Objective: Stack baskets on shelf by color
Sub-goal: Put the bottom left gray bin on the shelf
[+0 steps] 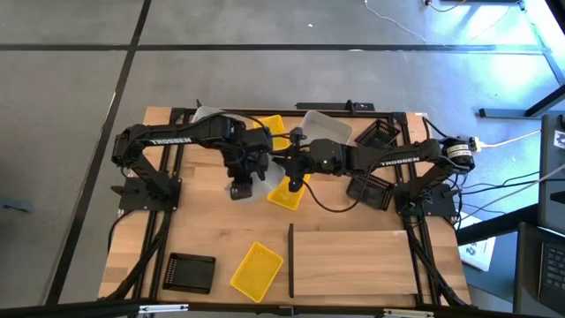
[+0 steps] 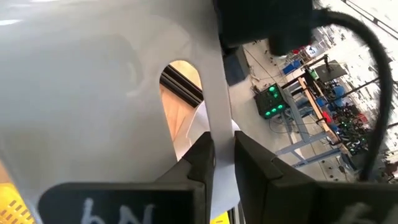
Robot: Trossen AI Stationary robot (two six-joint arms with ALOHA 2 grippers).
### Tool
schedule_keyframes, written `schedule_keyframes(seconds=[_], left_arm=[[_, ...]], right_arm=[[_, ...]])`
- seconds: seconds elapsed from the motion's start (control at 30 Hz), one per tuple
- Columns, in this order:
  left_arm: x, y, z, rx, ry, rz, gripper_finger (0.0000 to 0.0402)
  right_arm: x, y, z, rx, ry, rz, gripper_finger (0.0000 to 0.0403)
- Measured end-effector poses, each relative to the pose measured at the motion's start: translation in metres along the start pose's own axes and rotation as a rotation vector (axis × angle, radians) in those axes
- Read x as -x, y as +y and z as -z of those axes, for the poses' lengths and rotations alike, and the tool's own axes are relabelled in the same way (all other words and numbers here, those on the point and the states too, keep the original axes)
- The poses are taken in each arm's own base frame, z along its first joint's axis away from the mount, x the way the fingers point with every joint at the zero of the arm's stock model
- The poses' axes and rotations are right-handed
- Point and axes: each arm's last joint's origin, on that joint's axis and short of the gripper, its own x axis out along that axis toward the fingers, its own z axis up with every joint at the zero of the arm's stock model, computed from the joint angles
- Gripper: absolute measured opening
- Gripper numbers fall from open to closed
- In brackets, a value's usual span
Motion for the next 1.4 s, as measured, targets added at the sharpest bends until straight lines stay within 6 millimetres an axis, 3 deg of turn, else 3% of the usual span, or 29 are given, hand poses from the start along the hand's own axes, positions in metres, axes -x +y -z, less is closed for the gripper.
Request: schedule_keyframes(seconds=[0.17,0.6,0.93,1.4], left_arm=[[0.001,0.003,0.005,0.064,0.031,-0.088,0.0071],[0.04,0.005,0.024,0.143,-0.17,-0.329,0.0071],[0.046,0.006,0.02,0.017,-0.201,-0.249,0.0071],[0.045,0.049,0.003,-0.025,-0.187,-0.198,0.0071]], right_arm=[[0.0,0.0,0.0,0.0,0.005,0.004,0.0046],[0.004,0.003,-0.01,0.019,0.001,0.04,0.0046],[0.006,-0.001,-0.027,0.044,-0.085,-0.021,0.0046],[0.007,0.005,-0.029,0.059,-0.177,-0.165,0.0046]])
